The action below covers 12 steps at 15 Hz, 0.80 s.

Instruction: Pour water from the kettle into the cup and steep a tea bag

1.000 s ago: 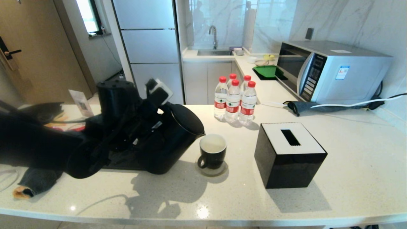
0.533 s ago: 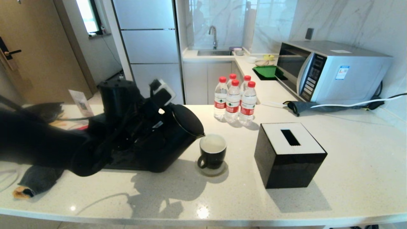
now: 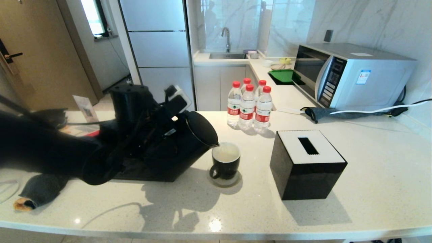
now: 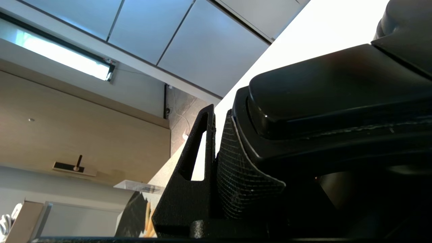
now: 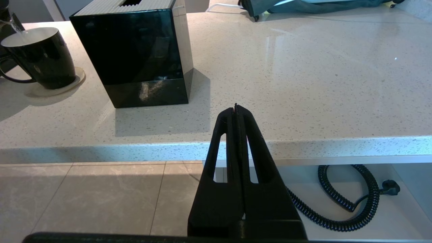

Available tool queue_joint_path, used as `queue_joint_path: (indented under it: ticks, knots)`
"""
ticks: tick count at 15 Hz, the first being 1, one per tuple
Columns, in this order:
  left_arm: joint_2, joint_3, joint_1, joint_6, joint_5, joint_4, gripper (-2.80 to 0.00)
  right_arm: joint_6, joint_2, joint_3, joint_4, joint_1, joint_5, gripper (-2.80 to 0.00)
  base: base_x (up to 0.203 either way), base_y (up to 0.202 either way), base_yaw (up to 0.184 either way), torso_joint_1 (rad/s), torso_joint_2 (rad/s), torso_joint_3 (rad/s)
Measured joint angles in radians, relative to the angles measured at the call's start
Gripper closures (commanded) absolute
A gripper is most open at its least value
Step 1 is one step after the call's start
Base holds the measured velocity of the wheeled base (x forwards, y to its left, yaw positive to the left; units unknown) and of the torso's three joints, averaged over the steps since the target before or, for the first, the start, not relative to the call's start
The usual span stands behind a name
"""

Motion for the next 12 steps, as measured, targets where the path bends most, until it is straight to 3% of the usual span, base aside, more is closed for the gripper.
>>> queue_joint_path:
  ticks: [12]
  knots:
    - [0.005,-0.030,-0.008,0.009,0.000,-0.004,0.00,0.000,0.000,0.000,0.000,0.000,0.000,0.00,0.000,0.000,0.000,0.000,0.00,0.000]
